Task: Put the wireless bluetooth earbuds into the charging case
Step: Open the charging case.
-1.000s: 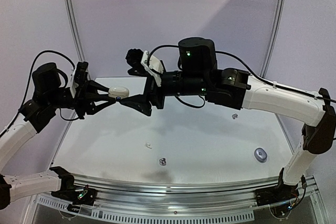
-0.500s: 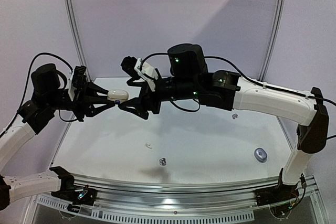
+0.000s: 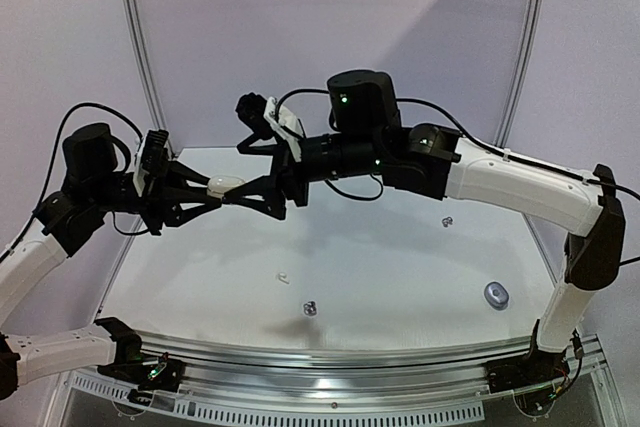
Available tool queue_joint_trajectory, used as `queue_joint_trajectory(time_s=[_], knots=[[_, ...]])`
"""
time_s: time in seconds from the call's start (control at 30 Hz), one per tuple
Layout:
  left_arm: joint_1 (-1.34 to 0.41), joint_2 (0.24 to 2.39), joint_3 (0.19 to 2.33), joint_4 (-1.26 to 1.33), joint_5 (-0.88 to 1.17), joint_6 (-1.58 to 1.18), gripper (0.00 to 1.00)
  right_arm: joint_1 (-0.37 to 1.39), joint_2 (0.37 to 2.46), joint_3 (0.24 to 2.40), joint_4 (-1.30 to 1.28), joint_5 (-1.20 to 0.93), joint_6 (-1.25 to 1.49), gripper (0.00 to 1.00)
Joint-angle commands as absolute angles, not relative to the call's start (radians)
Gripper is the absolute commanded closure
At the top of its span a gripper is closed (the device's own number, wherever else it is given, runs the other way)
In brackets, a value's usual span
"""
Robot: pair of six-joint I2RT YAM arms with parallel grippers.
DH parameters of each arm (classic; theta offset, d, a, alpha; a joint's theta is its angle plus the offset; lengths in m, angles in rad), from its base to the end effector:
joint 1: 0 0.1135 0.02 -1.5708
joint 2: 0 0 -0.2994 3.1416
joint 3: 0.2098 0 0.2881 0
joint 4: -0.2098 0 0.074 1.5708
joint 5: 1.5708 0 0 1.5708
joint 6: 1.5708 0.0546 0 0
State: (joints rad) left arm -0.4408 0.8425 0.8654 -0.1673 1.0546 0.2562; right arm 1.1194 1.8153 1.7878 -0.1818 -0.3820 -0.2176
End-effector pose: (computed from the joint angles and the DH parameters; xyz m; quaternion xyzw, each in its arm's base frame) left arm 0.1615 -0.1287 0.3889 0.5326 0.5018 -0.4311 0.5279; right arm 0.1988 0.4568 0.4303 -0.5667 0.5247 0.4021 0.4919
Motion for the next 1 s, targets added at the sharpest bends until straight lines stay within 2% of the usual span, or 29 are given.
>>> queue_joint_trajectory(time_s=[0.0,0.13,0.23,0.33,0.53,0.97], knots=[[-0.457,0.837,0.865,-0.191,1.060,0.226,1.00,1.106,1.828,1.857,-0.162,-0.493,-0.200,0.07],[-0.457,0.837,0.870,-0.180,1.059,0.216,1.00,1.107,1.845,1.870,-0.201,-0.439,-0.202,0.07],[-0.456,0.838,0.873,-0.179,1.048,0.209,1.00,1.106,1.851,1.872,-0.213,-0.492,-0.218,0.06],[-0.457,0.840,0.871,-0.171,1.050,0.201,1.00,1.108,1.854,1.874,-0.214,-0.534,-0.221,0.02],[-0.457,0.843,0.876,-0.174,1.053,0.210,1.00,1.108,1.888,1.911,-0.255,-0.444,-0.214,0.01],[-0.457,0.841,0.880,-0.203,1.075,0.259,1.00,1.100,1.893,1.913,-0.241,-0.356,-0.197,0.09]])
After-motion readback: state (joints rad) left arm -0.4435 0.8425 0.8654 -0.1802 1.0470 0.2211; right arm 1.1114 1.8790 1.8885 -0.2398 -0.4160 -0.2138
